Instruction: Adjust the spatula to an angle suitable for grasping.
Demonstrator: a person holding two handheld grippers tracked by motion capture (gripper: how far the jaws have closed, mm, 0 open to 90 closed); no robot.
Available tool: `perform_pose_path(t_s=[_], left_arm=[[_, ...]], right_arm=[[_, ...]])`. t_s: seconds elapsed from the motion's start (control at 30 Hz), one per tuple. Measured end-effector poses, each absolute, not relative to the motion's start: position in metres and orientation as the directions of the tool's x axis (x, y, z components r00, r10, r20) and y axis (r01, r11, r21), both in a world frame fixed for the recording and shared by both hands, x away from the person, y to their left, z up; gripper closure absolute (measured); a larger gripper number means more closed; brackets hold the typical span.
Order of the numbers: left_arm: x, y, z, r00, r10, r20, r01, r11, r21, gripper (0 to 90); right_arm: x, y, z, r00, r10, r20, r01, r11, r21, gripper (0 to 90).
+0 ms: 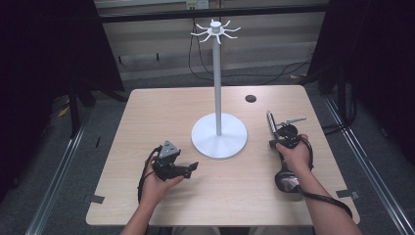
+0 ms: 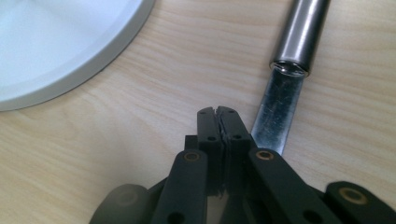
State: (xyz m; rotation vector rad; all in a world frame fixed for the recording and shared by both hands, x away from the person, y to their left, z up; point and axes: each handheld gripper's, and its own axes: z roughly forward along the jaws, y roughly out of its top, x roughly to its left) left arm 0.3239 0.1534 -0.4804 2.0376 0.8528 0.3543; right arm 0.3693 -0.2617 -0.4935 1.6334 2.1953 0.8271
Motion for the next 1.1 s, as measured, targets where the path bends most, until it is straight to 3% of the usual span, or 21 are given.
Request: perform_pose_path(t_s=[0.27, 0.63, 1.1], left_arm=[[0.323, 0.152, -0.480, 0.726, 0.685, -0.054, 0.429, -0.391, 0.815, 15.4], [0.322, 0.151, -0.480, 0.729, 0.684, -0.030, 0.421, -0.414, 0.807, 15.4], [0.323, 0.150, -0.482, 0.734, 0.679, -0.037, 0.426, -0.416, 0.804, 15.4]], right_arm=[[0.360, -0.265, -0.474, -0.303, 0.949, 0.091, 0.760, 0.183, 0.624, 78.7], [0.346, -0.273, -0.464, -0.236, 0.970, 0.061, 0.819, 0.165, 0.550, 62.4], [0.347, -0.266, -0.475, -0.204, 0.978, 0.049, 0.873, 0.159, 0.461, 62.9]])
